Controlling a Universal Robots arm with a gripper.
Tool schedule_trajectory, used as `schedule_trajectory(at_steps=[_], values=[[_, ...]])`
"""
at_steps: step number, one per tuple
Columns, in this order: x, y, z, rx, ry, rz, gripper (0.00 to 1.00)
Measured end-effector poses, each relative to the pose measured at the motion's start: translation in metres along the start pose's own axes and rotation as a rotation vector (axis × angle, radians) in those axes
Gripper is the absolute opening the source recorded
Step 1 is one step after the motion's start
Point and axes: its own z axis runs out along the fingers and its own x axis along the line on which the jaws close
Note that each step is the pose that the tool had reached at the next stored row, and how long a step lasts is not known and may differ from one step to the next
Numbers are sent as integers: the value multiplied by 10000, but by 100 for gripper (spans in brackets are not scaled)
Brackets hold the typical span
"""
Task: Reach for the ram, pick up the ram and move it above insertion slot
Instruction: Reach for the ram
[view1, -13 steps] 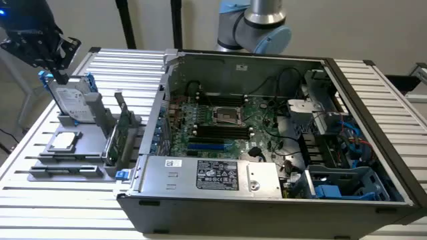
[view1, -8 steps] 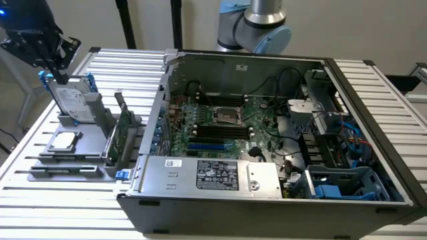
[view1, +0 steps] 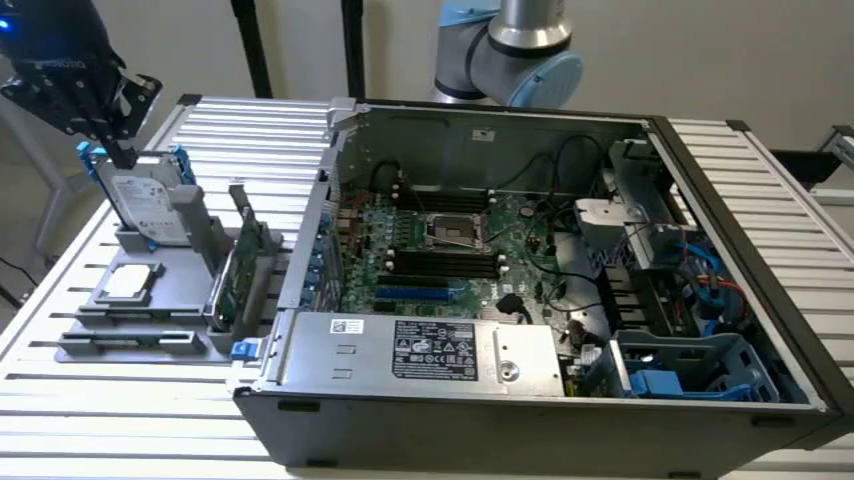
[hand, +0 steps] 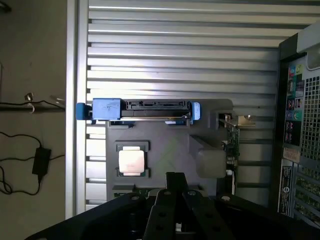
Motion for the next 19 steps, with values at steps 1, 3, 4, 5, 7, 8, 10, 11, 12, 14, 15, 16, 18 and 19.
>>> schedule_trajectory(at_steps=[1, 3, 4, 5, 7, 8, 10, 11, 12, 14, 15, 16, 18, 19], values=[[0, 0, 0, 0, 0, 0, 11], [1, -4, -1, 1, 2, 1, 11], [0, -16, -1, 1, 5, 1, 11], [-3, -37, -2, 0, 21, 3, 11], [-8, -117, -4, -1, 72, 3, 11], [-8, -164, -6, -2, 93, 3, 11], [-6, -253, -10, -2, 128, 5, 11], [-6, -296, -12, -2, 141, 6, 11], [-5, -342, -13, -2, 152, 6, 11], [-3, -433, -16, -3, 165, 7, 11], [-2, -482, -19, -2, 169, 8, 11], [-1, -527, -20, -3, 169, 7, 11], [0, -617, -23, -4, 168, 6, 11], [1, -663, -26, -3, 169, 7, 11]])
